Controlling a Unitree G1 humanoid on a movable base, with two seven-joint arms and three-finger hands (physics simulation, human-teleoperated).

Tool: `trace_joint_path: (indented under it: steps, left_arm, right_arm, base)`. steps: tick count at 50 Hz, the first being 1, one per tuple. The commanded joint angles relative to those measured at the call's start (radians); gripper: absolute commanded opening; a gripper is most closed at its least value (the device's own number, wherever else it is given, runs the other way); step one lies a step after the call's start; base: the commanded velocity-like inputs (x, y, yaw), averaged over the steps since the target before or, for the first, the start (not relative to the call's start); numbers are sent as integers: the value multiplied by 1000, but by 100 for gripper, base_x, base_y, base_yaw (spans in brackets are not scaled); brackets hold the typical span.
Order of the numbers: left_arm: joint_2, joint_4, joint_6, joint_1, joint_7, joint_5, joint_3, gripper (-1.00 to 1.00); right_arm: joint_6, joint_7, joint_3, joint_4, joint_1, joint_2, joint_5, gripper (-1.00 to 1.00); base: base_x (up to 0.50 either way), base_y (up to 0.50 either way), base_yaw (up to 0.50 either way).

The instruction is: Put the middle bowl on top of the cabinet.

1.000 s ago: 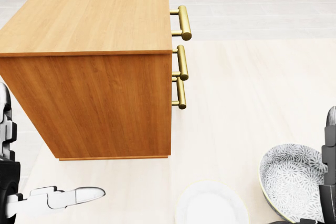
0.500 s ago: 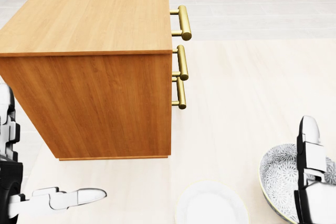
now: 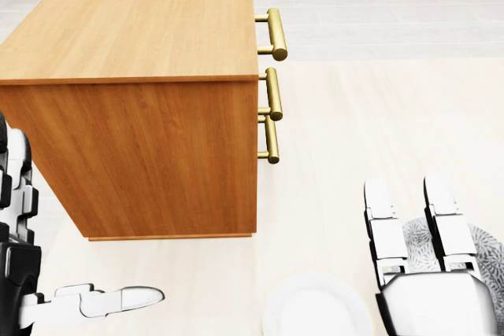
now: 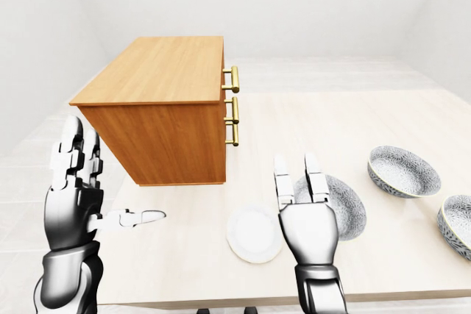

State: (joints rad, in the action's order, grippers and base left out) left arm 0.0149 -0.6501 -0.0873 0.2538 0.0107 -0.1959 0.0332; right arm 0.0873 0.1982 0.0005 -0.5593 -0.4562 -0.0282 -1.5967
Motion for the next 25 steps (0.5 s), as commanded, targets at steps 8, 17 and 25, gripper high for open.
trace_joint_path:
  steps: [8,17,25]
  left_arm:
    - [-1,4,0,0,-1,-3,-2,100]
    - [-1,4,0,0,-1,-3,-2,100]
    - [1,6,0,-1,2,-14,-9,100]
  right_arm:
    - [0,1,54,35,1,-37,-17,100]
    - [0,1,61,36,1,-44,-14,100]
    - [0,56,45,56,-35,-81,-15,100]
  base:
    - [0,0,0]
    - [0,0,0]
    - [0,0,0]
